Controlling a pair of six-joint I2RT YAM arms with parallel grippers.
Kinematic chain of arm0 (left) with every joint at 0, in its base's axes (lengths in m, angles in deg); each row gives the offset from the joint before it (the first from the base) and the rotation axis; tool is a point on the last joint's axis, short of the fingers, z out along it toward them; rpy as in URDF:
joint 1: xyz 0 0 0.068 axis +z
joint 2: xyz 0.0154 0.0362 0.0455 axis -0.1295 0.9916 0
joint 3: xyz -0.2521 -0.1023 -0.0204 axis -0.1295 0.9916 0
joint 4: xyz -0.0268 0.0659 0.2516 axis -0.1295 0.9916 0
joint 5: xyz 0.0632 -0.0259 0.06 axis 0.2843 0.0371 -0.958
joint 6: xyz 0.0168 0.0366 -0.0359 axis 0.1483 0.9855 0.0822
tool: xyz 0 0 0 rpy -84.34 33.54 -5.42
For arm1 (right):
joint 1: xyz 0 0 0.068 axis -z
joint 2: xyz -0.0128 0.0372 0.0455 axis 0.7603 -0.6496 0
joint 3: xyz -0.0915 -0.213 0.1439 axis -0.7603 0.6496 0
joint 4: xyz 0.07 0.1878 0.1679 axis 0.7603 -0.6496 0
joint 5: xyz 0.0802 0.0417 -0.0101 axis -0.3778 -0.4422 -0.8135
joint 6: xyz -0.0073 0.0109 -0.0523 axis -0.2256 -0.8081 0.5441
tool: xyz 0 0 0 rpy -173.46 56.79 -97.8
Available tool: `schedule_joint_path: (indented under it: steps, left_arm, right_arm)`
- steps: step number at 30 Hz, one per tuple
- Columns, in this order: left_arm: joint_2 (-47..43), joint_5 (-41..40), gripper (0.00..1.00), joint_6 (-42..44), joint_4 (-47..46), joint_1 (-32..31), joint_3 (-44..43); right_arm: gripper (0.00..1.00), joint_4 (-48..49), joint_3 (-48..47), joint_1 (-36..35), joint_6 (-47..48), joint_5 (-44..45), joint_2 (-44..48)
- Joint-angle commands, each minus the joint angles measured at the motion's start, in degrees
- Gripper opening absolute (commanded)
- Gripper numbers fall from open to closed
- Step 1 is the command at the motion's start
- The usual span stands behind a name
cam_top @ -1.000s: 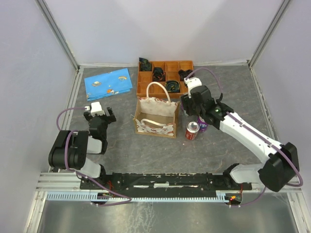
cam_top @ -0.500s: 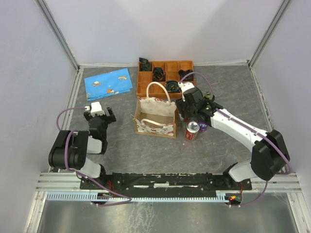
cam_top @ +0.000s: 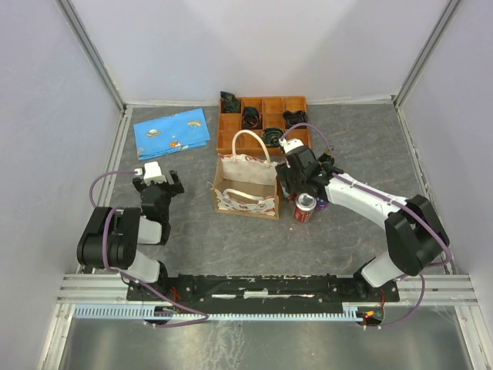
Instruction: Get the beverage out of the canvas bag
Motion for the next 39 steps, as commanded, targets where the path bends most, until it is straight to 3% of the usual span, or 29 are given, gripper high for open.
schedule_joint_path:
  steps: [1, 3, 11, 17, 28, 39]
  left_arm:
    - [0.22, -0.5, 0.99, 0.28, -2.18, 0.02, -1.22]
    - [0.2, -0.54, 0.99, 0.23, -2.11, 0.02, -1.22]
    - [0.19, -0.55, 0.99, 0.24, -2.13, 0.02, -1.19]
    - [0.19, -0.56, 0.99, 0.26, -2.17, 0.03, -1.25]
    - [0.19, -0.48, 0.99, 0.21, -2.27, 0.01, -1.08]
    - [0.12, -0.82, 0.99, 0.43, -2.32, -0.15, -0.99]
  right_arm:
    - [0.01, 5.79, -0.28, 0.09, -0.49, 1.78, 0.21]
    - [0.07, 5.73, -0.25, 0.1, -0.41, 1.96, -0.29]
    - [0.69, 5.05, -0.49, 0.09, -0.57, 2.83, -1.24]
    - [0.98, 3.9, -0.49, 0.04, -0.67, 3.72, -0.18]
    - [0.99, 1.33, -1.48, -0.88, -0.67, 2.95, 3.99]
    - [0.99, 0.06, -1.47, -1.88, 1.26, 10.34, 18.43]
